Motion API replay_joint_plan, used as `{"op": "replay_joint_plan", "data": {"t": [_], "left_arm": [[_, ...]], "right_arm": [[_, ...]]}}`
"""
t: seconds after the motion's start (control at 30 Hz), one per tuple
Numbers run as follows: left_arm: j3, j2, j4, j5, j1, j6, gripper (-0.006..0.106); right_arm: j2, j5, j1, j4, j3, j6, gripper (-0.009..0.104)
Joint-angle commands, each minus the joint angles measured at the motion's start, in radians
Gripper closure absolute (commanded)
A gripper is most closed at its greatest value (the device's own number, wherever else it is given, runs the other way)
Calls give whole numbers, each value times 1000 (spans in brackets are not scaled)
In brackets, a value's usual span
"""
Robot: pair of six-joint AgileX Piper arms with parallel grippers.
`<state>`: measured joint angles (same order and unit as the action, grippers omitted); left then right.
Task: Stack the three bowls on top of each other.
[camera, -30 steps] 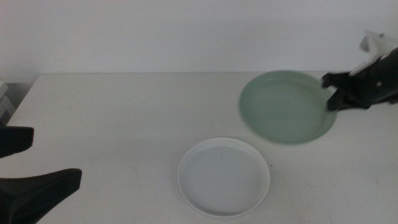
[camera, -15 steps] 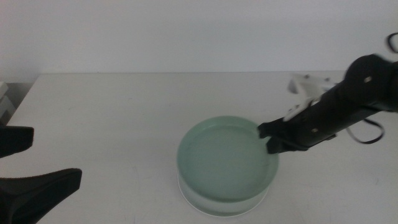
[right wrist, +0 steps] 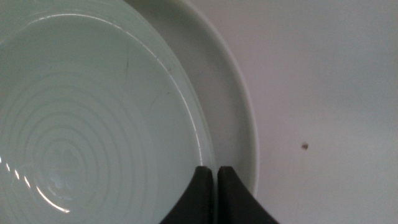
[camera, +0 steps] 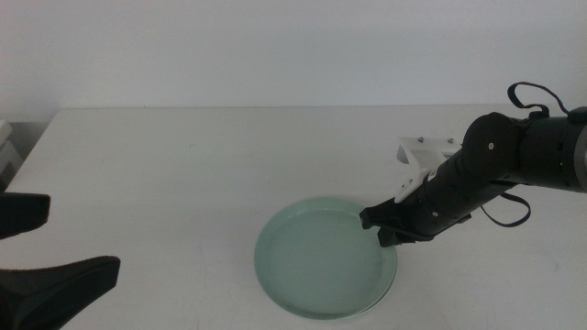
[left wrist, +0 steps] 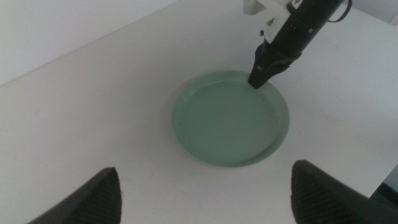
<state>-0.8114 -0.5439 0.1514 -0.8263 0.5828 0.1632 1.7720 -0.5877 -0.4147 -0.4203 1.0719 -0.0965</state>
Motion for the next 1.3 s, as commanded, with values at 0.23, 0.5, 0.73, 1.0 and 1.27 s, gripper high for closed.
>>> {"op": "replay_joint_plan", "data": {"t": [0.23, 0.5, 0.73, 1.0, 1.27], "left_arm": [[-25, -9, 15, 65, 7, -6, -4], [-25, -9, 15, 68, 7, -6, -4], [-71, -81, -82, 145, 5, -158, -4], [-340, -337, -340, 67, 1, -316, -4], [-504, -462, -289, -32, -226, -260, -4]], "right_arm": [[-43, 58, -1, 39, 21, 1, 88], [-49, 55, -1, 49, 31, 1, 59], [-153, -41, 30, 70, 141, 0, 43], [-372, -181, 171, 131, 254, -3, 43], [-629, -252, 340, 226, 201, -2, 43]]}}
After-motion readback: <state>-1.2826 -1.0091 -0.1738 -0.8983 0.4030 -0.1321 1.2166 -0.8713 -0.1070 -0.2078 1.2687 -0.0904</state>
